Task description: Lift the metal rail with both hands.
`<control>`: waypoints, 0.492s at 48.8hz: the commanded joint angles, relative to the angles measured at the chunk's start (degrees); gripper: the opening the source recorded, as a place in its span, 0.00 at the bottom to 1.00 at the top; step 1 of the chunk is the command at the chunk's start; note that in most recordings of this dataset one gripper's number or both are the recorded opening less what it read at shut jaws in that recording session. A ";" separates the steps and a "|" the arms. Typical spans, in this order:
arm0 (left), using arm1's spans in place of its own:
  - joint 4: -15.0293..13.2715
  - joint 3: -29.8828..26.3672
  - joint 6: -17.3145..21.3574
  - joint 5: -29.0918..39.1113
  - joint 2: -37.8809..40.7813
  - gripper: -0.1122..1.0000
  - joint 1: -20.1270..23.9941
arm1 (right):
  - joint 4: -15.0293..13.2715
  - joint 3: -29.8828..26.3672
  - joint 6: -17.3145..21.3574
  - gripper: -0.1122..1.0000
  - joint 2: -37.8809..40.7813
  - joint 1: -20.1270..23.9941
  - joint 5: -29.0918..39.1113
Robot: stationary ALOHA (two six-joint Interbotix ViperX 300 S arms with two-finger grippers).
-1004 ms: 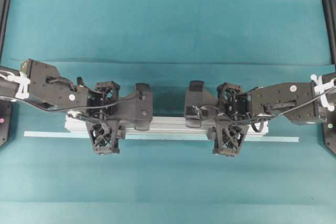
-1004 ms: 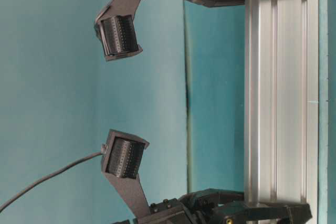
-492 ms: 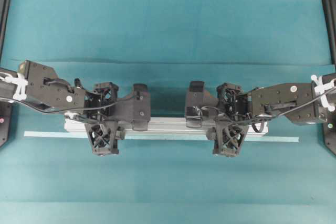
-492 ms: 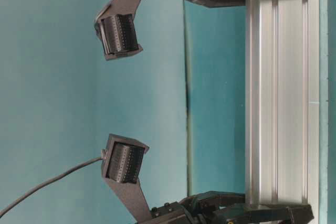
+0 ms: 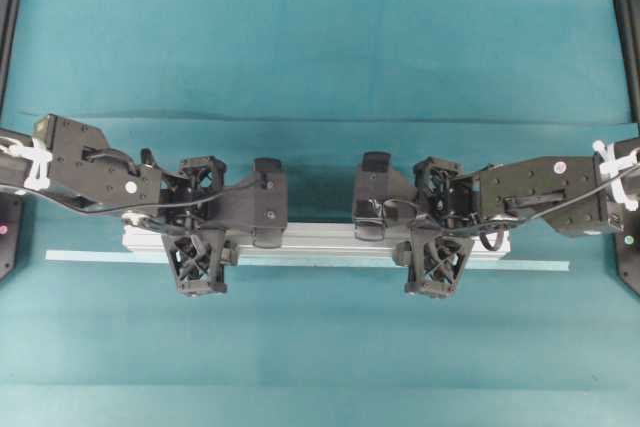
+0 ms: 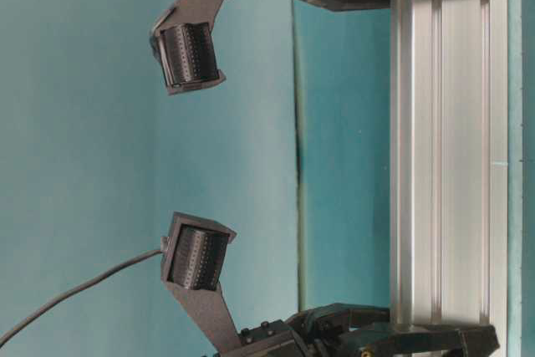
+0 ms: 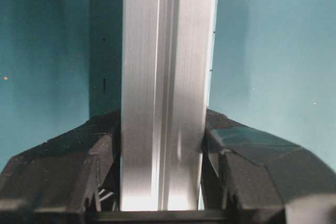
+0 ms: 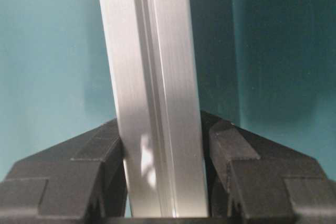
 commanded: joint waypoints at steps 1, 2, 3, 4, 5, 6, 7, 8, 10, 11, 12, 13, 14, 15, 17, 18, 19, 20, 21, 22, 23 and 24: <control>0.00 -0.09 -0.09 -0.53 -0.26 0.42 -0.09 | -0.26 0.35 -0.26 0.45 0.44 -1.41 0.26; -0.09 0.00 -0.09 -0.53 -0.26 0.42 -0.09 | -0.18 0.26 -0.26 0.45 0.44 -1.32 0.26; 0.00 0.00 -0.18 -0.53 -0.18 0.43 -0.09 | -0.26 0.26 -0.26 0.45 0.44 -1.32 0.26; -0.09 0.09 -0.26 -0.53 -0.26 0.43 0.00 | -0.18 0.26 -0.26 0.45 0.44 -1.32 0.35; 0.00 0.09 -0.35 -0.53 -0.26 0.43 0.00 | -0.18 0.26 -0.26 0.45 0.44 -1.41 0.35; -0.09 0.26 -0.35 -0.53 -0.26 0.43 0.00 | -0.18 0.26 -0.26 0.45 0.44 -1.32 0.35; -0.09 0.26 -0.44 -0.53 -0.26 0.43 0.00 | -0.18 0.26 -0.26 0.45 0.44 -1.32 0.35; 0.00 0.26 -0.53 -0.53 -0.26 0.43 0.00 | -0.18 0.26 -0.26 0.45 0.44 -1.32 0.35; -0.09 0.26 -0.53 -0.53 -0.26 0.51 -0.09 | -0.18 0.26 -0.26 0.45 0.44 -1.23 0.44; 0.00 0.26 -0.53 -0.53 -0.26 0.57 -0.09 | -0.18 0.18 -0.26 0.45 0.44 -1.23 0.53; -0.09 0.26 -0.44 -0.53 -0.26 0.63 -0.09 | -0.18 0.09 -0.26 0.45 0.44 -1.14 0.53; 0.00 0.26 -0.44 -0.62 -0.26 0.68 -0.18 | -0.18 0.18 -0.26 0.45 0.44 -1.14 0.62; 0.00 0.26 -0.35 -0.62 -0.26 0.74 -0.18 | -0.09 0.09 -0.26 0.45 0.44 -1.23 0.79; -0.09 0.26 -0.35 -0.79 -0.26 0.79 -0.18 | 0.00 0.09 -0.26 0.45 0.44 -1.14 0.97; 0.00 0.35 -0.35 -1.05 -0.26 0.88 -0.18 | 0.00 0.09 -0.26 0.48 0.44 -1.23 1.32; -0.09 0.26 -0.35 -1.14 -0.26 0.92 -0.18 | -0.09 0.00 -0.18 0.52 0.44 -1.23 1.49; -0.09 0.35 -0.26 -1.32 -0.26 0.95 -0.09 | 0.00 0.00 -0.26 0.58 0.35 -1.14 1.49; -0.09 0.35 -0.26 -1.49 -0.35 0.97 -0.09 | 0.00 0.00 -0.26 0.63 0.26 -1.14 1.49; -0.09 0.35 -0.18 -1.67 -0.26 0.98 -0.18 | 0.00 -0.09 -0.35 0.69 0.09 -1.14 1.41; -0.09 0.35 -0.18 -1.76 -0.35 0.97 -0.18 | -0.09 0.00 -0.35 0.74 -0.09 -1.05 1.32; -0.09 0.35 -0.18 -1.85 -0.44 0.96 -0.18 | -0.18 0.00 -0.35 0.78 -0.26 -0.97 1.14; -0.09 0.35 -0.09 -1.85 -0.44 0.95 -0.09 | -0.18 -0.09 -0.44 0.83 -0.44 -0.97 0.97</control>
